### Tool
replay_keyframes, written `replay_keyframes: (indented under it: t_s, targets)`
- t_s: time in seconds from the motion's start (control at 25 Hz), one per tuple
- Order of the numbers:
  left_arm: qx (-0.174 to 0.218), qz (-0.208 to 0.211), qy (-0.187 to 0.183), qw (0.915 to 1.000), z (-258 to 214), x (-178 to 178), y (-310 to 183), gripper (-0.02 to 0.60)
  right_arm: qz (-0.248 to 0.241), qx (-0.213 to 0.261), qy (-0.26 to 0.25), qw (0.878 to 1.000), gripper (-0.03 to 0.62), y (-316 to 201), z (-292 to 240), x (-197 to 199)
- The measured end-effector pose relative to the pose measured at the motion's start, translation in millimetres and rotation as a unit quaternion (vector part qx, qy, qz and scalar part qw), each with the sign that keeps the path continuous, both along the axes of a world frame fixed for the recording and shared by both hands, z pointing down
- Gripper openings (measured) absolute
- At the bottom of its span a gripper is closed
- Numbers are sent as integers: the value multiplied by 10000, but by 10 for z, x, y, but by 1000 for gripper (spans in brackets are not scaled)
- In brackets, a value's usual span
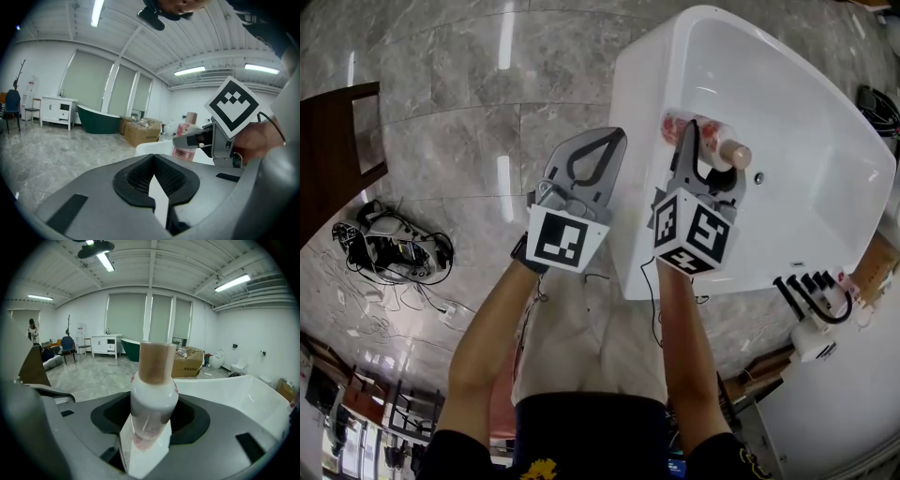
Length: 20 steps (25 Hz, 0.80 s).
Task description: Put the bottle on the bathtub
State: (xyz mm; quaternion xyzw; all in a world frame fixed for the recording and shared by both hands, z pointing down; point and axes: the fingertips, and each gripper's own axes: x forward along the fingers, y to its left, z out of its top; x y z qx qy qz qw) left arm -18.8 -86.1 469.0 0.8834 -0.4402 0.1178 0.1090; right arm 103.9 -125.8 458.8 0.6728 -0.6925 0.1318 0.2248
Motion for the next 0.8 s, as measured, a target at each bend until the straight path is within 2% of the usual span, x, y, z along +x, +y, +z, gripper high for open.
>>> replay_keyframes:
  t_s: [0.32,0.44,0.8]
  targets:
    - [-35,-16,3,10000,51,-27,17,18,-82,232,90,9997,245,-10,-1,-29]
    - [-48,-24,9,10000,67,-26,30,18,-119,240,40,9996,283,-3,30,-6]
    - [-53,3,5,10000,74,42,64,18,-210,237,67,9995,307,10,65,43]
